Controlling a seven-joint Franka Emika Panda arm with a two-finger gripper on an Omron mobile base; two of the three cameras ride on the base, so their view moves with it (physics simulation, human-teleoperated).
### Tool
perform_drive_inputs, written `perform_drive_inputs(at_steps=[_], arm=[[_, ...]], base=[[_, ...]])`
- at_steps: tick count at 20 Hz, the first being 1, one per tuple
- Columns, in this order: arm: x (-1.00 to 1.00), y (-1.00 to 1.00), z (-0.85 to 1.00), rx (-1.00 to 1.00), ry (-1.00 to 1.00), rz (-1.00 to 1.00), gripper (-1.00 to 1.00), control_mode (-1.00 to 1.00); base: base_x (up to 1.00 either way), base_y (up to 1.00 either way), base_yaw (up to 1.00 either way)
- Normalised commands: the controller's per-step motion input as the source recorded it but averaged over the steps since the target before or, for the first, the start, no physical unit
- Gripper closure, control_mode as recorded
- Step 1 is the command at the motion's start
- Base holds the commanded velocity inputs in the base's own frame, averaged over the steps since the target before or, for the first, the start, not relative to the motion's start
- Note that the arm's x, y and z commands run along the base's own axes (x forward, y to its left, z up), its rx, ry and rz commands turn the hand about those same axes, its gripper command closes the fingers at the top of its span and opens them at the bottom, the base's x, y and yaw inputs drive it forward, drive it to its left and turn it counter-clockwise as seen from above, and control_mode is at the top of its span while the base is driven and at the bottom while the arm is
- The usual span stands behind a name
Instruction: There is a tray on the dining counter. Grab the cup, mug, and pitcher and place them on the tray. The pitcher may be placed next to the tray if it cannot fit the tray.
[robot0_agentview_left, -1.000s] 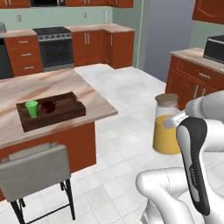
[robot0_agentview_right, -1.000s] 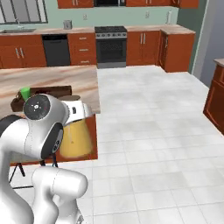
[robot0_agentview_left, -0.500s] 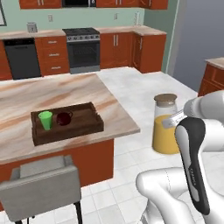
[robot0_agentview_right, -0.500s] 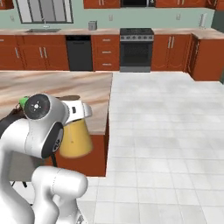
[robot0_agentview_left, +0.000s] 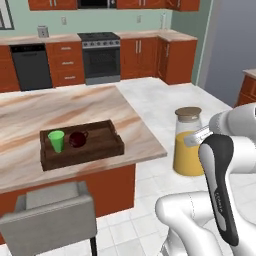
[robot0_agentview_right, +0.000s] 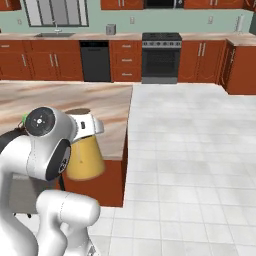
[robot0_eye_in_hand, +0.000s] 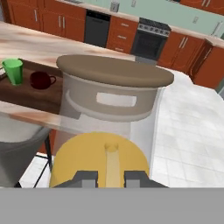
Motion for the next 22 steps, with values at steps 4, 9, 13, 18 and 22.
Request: perform_drive_inputs(at_steps=[4, 9, 13, 18, 22], arm=[[0.00, 0.00, 0.00, 0.00, 0.00, 0.00, 1.00, 1.00], [0.00, 0.00, 0.00, 0.00, 0.00, 0.00, 1.00, 1.00], [0.00, 0.00, 0.00, 0.00, 0.00, 0.00, 1.00, 1.00], [0.00, 0.00, 0.00, 0.00, 0.00, 0.00, 1.00, 1.00], [0.00, 0.00, 0.00, 0.00, 0.00, 0.00, 1.00, 1.00]], base=[[0.64, 0.14, 0.00], [0.46, 0.19, 0.01], [0.26, 0.25, 0.03], [0.36, 0.28, 0.05], [0.44, 0.30, 0.05]])
